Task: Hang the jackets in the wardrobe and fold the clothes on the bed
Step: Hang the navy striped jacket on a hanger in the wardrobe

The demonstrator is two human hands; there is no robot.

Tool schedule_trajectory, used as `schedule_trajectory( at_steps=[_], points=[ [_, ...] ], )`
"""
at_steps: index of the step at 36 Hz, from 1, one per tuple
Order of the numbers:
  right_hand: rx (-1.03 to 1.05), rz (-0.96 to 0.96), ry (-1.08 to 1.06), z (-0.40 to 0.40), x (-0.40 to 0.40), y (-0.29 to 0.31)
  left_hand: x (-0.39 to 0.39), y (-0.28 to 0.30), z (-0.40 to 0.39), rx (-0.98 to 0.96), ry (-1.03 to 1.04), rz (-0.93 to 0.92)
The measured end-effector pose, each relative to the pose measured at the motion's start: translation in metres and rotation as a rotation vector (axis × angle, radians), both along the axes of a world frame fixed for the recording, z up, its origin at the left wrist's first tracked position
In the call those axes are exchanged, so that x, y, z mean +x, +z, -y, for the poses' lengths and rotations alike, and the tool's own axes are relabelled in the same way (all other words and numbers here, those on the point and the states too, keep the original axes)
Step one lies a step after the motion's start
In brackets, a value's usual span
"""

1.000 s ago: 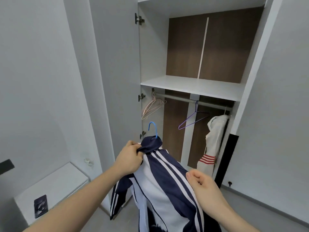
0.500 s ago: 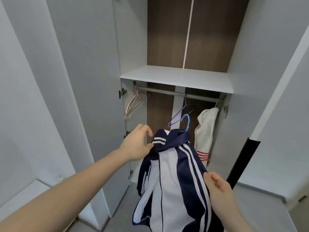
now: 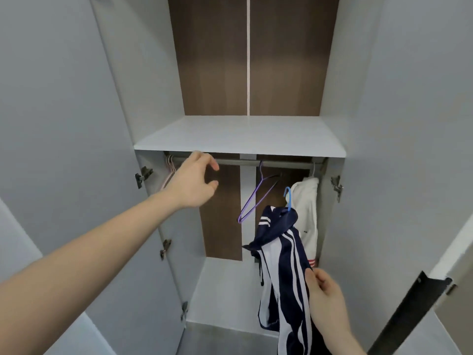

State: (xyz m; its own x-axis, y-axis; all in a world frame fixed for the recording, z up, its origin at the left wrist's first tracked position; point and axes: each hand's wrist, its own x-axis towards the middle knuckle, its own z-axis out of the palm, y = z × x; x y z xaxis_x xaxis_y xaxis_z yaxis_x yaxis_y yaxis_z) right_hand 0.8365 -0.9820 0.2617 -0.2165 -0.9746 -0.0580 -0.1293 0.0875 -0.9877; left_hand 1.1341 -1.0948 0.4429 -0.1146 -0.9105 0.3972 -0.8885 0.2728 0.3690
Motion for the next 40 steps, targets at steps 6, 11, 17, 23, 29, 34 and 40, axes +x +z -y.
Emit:
schedule_trajectory(
  at_steps=[6,11,17,23,29,34,40],
  points=[
    [0.009,-0.067,-0.103,0.06,0.008,0.002,0.012,0.027,0.085,0.011,-0.047,0.056],
    [0.014,-0.142,-0.214,0.112,0.019,-0.001,0.024,0.04,0.154,0.003,-0.05,0.083],
    [0.035,-0.149,-0.35,0.172,0.032,-0.007,0.041,0.042,0.226,0.061,-0.11,0.111],
    [0.063,-0.208,-0.479,0.226,0.046,-0.013,0.062,0.025,0.294,0.179,-0.203,0.18],
    [0.058,-0.276,-0.543,0.263,0.055,-0.015,0.064,0.0,0.329,0.27,-0.287,0.195],
    [0.056,-0.268,-0.555,0.292,0.063,-0.014,0.063,-0.004,0.339,0.255,-0.291,0.232],
    [0.065,-0.286,-0.612,0.332,0.07,-0.02,0.063,-0.004,0.34,0.247,-0.288,0.243]
  ],
)
